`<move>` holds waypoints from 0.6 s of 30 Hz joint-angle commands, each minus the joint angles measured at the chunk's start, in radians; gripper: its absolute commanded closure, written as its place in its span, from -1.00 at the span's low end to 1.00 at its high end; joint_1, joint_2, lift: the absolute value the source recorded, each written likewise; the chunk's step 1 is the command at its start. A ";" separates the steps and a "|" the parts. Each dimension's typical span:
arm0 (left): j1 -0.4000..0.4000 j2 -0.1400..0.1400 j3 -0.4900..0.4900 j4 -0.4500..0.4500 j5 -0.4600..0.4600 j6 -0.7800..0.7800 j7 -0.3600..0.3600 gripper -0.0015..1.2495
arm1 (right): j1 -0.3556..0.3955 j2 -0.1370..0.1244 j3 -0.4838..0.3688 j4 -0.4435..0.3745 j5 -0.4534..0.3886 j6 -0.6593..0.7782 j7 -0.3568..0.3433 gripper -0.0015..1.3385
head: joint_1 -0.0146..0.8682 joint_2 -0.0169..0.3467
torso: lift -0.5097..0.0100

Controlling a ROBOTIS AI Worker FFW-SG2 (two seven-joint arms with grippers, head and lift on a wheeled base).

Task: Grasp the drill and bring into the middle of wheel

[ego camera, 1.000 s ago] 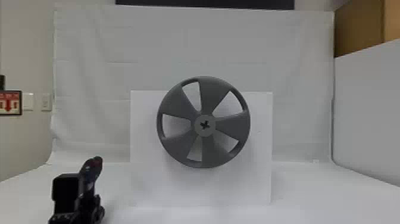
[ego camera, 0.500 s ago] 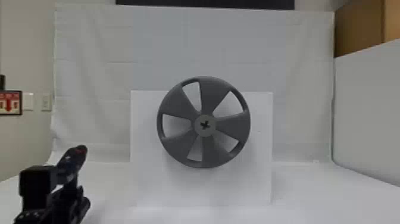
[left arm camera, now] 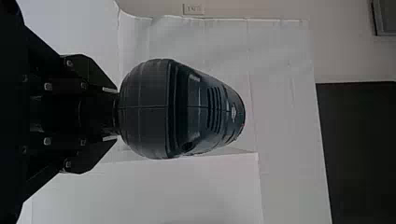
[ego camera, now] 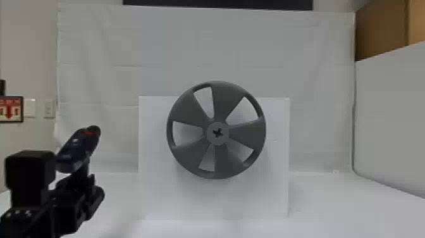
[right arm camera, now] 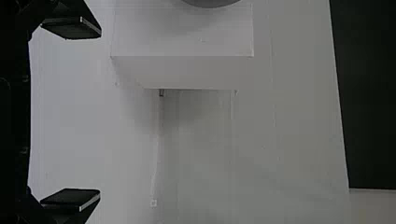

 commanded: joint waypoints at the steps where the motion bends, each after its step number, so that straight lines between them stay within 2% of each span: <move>1: 0.011 0.016 -0.052 -0.060 0.000 0.010 0.001 0.96 | -0.001 0.001 0.000 0.000 0.004 0.000 0.000 -0.85 | -0.97 -0.91 | -0.60; 10: 0.040 0.033 -0.123 -0.136 0.045 0.029 0.015 0.96 | -0.004 0.008 0.000 0.000 0.011 0.000 0.000 -0.85 | -0.97 -0.91 | -0.60; 18: 0.028 0.053 -0.198 -0.179 0.059 0.046 0.023 0.96 | -0.004 0.011 -0.001 0.000 0.013 0.000 0.000 -0.85 | -0.97 -0.91 | -0.60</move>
